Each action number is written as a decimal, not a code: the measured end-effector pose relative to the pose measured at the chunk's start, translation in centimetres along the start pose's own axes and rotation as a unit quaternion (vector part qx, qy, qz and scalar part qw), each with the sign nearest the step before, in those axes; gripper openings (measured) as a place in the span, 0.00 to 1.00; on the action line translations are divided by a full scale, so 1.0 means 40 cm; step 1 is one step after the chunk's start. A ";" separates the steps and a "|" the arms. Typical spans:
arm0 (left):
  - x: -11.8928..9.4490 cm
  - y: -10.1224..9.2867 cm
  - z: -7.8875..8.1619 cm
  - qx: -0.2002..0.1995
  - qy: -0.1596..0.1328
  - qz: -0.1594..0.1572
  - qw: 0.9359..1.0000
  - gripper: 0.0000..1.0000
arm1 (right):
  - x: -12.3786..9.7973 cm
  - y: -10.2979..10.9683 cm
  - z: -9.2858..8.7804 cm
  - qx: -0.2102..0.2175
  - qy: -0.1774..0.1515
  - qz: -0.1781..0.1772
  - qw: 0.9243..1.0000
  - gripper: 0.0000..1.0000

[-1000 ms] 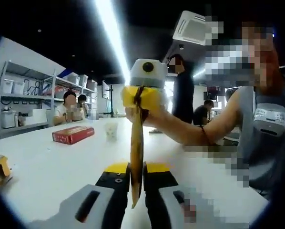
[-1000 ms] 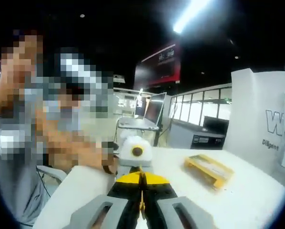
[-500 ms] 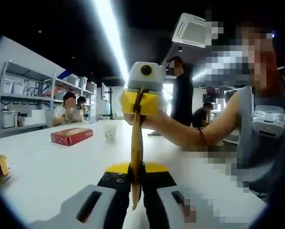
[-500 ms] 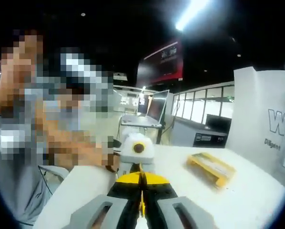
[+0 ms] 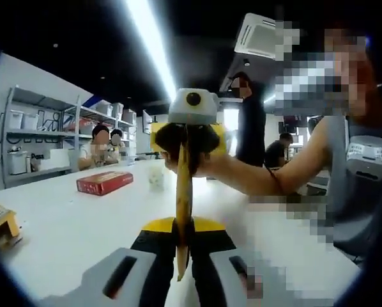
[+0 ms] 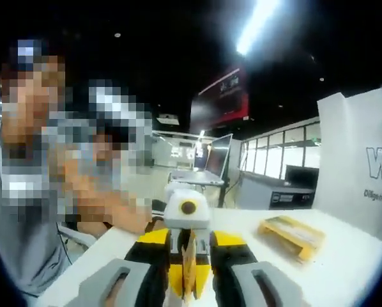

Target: Tear open the coffee pouch, take out the coffee, and pour the coffee from the pouch into the cup

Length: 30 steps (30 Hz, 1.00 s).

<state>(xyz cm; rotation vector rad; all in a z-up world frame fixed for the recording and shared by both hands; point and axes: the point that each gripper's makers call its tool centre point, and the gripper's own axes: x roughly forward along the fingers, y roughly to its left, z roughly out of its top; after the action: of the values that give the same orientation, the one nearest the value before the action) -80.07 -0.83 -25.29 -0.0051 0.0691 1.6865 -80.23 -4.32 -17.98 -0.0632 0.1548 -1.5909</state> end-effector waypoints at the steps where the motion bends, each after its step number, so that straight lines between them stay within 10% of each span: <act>1: -0.005 0.015 0.001 -0.001 -0.001 0.004 1.000 0.10 | -0.001 -0.010 0.000 -0.001 -0.007 -0.007 1.000 0.32; 5: -0.009 0.034 0.007 -0.003 -0.006 0.019 1.000 0.10 | -0.016 -0.046 -0.003 0.005 -0.027 -0.023 0.999 0.36; 9: -0.016 0.049 0.009 0.001 -0.008 0.031 0.999 0.10 | -0.036 -0.039 0.037 0.035 -0.134 0.019 0.990 0.36; 15: -0.042 0.110 0.017 0.001 -0.017 0.091 0.996 0.10 | -0.048 -0.055 0.006 0.044 -0.152 0.021 0.987 0.37; 18: -0.053 0.138 0.019 -0.010 -0.017 0.124 0.992 0.10 | -0.053 -0.105 -0.006 0.041 -0.145 -0.034 0.988 0.35; 30: -0.071 0.152 0.033 -0.009 -0.028 0.142 0.989 0.10 | -0.068 -0.150 -0.041 0.069 -0.179 -0.061 0.979 0.30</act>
<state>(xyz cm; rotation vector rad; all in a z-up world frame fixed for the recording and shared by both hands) -85.72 -4.29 -23.61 0.0409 0.0116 1.9708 -86.30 -1.38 -18.61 -0.2527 -0.2447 -1.6820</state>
